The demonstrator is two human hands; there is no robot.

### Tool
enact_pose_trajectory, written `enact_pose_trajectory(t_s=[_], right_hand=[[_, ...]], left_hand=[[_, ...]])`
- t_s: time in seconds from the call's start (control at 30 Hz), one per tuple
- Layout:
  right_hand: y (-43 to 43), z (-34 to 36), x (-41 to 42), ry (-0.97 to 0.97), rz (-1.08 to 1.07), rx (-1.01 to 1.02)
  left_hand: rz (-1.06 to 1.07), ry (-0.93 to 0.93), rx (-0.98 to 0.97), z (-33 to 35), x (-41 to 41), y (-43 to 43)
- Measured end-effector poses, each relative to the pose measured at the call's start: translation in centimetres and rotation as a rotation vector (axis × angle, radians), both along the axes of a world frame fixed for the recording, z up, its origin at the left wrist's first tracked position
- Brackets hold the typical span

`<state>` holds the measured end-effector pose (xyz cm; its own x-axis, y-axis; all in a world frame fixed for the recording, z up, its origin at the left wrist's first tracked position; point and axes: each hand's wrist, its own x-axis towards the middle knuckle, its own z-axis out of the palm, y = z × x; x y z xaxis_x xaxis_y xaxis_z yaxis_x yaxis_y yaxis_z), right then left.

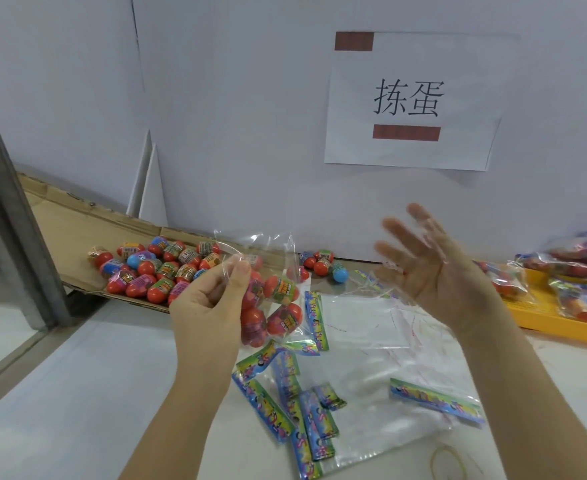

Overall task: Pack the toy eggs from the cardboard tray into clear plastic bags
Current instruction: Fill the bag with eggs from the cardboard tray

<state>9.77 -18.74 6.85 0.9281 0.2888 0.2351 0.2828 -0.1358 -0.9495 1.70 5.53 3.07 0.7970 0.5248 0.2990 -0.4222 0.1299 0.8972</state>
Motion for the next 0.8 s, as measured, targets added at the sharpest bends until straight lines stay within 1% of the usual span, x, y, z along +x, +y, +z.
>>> enact_pose_trajectory(t_s=[0.03, 0.07, 0.1, 0.13, 0.17, 0.2, 0.23, 0.27, 0.3, 0.33, 0.37, 0.4, 0.43, 0.47, 0.5, 0.53, 0.57, 0.6, 0.63, 0.67, 0.7, 0.73, 0.8], right_hand=[[-0.9, -0.4, 0.6, 0.109, -0.036, 0.049], [-0.9, -0.6, 0.5, 0.196, -0.133, -0.130], [-0.9, -1.4, 0.9, 0.242, -0.222, -0.254], [-1.1, -1.3, 0.6, 0.388, -0.292, -0.393], [-1.7, -1.7, 0.8, 0.421, -0.216, -0.388], [-2.4, -1.8, 0.5, 0.459, -0.117, -0.218], [-3.3, -1.8, 0.2, 0.493, -0.065, -0.169], [-4.1, -2.1, 0.5, 0.503, -0.156, -0.173], [-4.6, -1.9, 0.3, 0.460, -0.230, -0.358], [-4.4, -1.5, -0.1, 0.419, -0.307, -0.471], [-4.9, -1.1, 0.0, 0.430, -0.355, -0.427], [-5.2, -0.5, 0.4, 0.358, -0.305, -0.347], [-5.4, 0.1, 0.1, 0.272, -0.189, -0.246], [-5.4, 0.5, -0.2, 0.235, -0.204, -0.171], [-5.4, 0.8, -0.1, 0.149, -0.291, -0.229], [-4.7, 1.0, 0.0, 0.069, -0.417, -0.349], [-3.9, 1.0, -0.2, -0.014, -0.508, -0.395], [-2.7, 1.2, -0.5, -0.025, -0.491, -0.280], [-1.5, 1.5, -0.6, -0.012, -0.340, -0.081], [-0.2, 2.0, -1.2, 0.057, -0.159, 0.103], [1.2, 2.4, -1.7, 0.112, -0.009, 0.230], [2.5, 2.5, -2.2, 0.144, 0.104, 0.255], [4.8, 1.6, -2.6, 0.176, 0.214, 0.082]], left_hand=[[-0.004, -0.005, 0.001, 0.0, 0.0, -0.1], [-0.006, -0.011, 0.010, 0.0, -0.1, -0.2], [-0.005, -0.015, 0.013, 0.1, -0.1, -0.4], [-0.003, -0.018, 0.013, 0.1, -0.1, -0.4], [-0.001, -0.016, 0.017, 0.0, -0.1, -0.4], [0.003, -0.013, 0.029, 0.0, 0.0, -0.3], [0.006, -0.010, 0.038, -0.1, 0.0, -0.4], [0.007, -0.012, 0.042, -0.1, -0.1, -0.4], [0.005, -0.018, 0.041, 0.0, -0.1, -0.4], [0.001, -0.026, 0.038, 0.0, -0.1, -0.5], [-0.004, -0.032, 0.034, 0.0, -0.1, -0.5], [-0.009, -0.035, 0.026, 0.1, -0.1, -0.5], [-0.015, -0.037, 0.017, 0.1, -0.2, -0.5], [-0.018, -0.037, 0.012, 0.1, -0.2, -0.6], [-0.020, -0.036, 0.010, 0.1, -0.2, -0.6], [-0.022, -0.034, 0.011, 0.2, -0.3, -0.7], [-0.024, -0.031, 0.010, 0.3, -0.3, -0.7], [-0.028, -0.028, 0.007, 0.3, -0.4, -0.8], [-0.033, -0.025, 0.003, 0.4, -0.4, -0.8], [-0.038, -0.019, -0.001, 0.4, -0.4, -0.9], [-0.042, -0.010, -0.003, 0.4, -0.4, -0.9], [-0.046, 0.000, -0.005, 0.3, -0.4, -1.0], [-0.062, 0.009, -0.023, 0.4, -0.5, -1.1]])
